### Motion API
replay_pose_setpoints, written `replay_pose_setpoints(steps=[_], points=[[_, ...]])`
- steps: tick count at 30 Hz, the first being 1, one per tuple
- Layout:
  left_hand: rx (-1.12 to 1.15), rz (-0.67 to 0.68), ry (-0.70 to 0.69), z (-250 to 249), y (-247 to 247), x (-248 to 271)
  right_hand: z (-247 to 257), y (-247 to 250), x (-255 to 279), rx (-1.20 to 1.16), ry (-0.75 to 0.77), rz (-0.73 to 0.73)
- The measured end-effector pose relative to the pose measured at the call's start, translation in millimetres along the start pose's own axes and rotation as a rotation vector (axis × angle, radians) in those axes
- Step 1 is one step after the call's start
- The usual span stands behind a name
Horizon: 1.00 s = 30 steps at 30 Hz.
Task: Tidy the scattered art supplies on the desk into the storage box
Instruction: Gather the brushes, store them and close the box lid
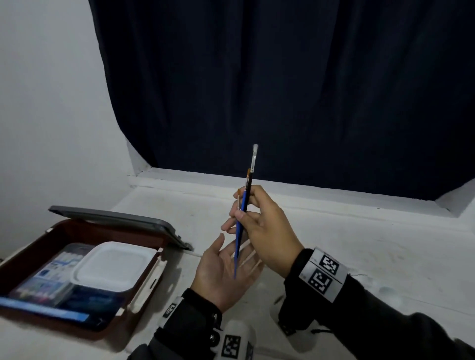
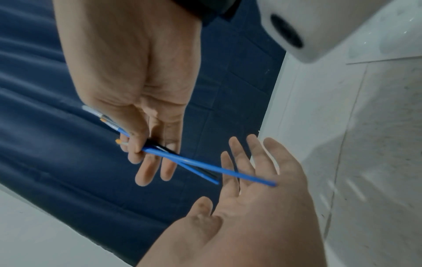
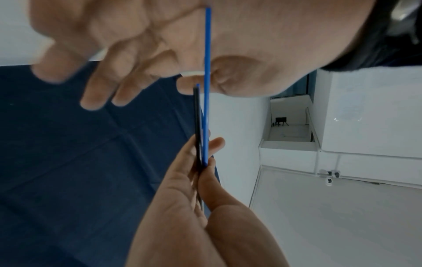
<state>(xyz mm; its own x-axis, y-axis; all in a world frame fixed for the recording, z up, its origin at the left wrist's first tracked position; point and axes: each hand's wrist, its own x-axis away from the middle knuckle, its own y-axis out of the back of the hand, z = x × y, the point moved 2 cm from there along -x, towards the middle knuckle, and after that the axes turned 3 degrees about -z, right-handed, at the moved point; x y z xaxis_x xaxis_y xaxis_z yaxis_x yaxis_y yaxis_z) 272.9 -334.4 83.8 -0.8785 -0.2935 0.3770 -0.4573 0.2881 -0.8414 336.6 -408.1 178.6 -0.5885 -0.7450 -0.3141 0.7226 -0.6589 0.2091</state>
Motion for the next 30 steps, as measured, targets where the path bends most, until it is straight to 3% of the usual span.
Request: replay_pose_setpoints(steps=[3, 11, 16, 21, 24, 27, 30], points=[[-0.016, -0.050, 0.027, -15.6, 14.1, 10.1, 4.1, -25.2, -8.1, -0.028, -0.011, -0.005], [0.013, 0.033, -0.006, -95.3, 31.1, 39.5, 15.3, -98.9, -13.5, -0.181, -0.149, 0.020], [-0.059, 0.046, -0.049, -147.3, 51.9, 78.9, 41.4, -149.0, -17.5, -0.233, -0.107, -0.024], [-0.308, -0.004, -0.243, -212.2, 96.7, 118.7, 50.7, -191.5, -20.5, -0.124, -0.068, -0.037], [-0.458, -0.071, -0.391, -247.6, 124.7, 136.3, 38.6, -216.5, -25.9, 0.053, -0.077, 0.033], [-0.767, -0.116, -0.634, -272.5, 149.7, 147.5, 19.7, -239.5, -34.2, 0.346, -0.096, 0.160], [-1.218, -0.084, -0.862, -281.2, 176.6, 151.6, 2.4, -257.7, -45.7, 0.663, -0.127, 0.312]])
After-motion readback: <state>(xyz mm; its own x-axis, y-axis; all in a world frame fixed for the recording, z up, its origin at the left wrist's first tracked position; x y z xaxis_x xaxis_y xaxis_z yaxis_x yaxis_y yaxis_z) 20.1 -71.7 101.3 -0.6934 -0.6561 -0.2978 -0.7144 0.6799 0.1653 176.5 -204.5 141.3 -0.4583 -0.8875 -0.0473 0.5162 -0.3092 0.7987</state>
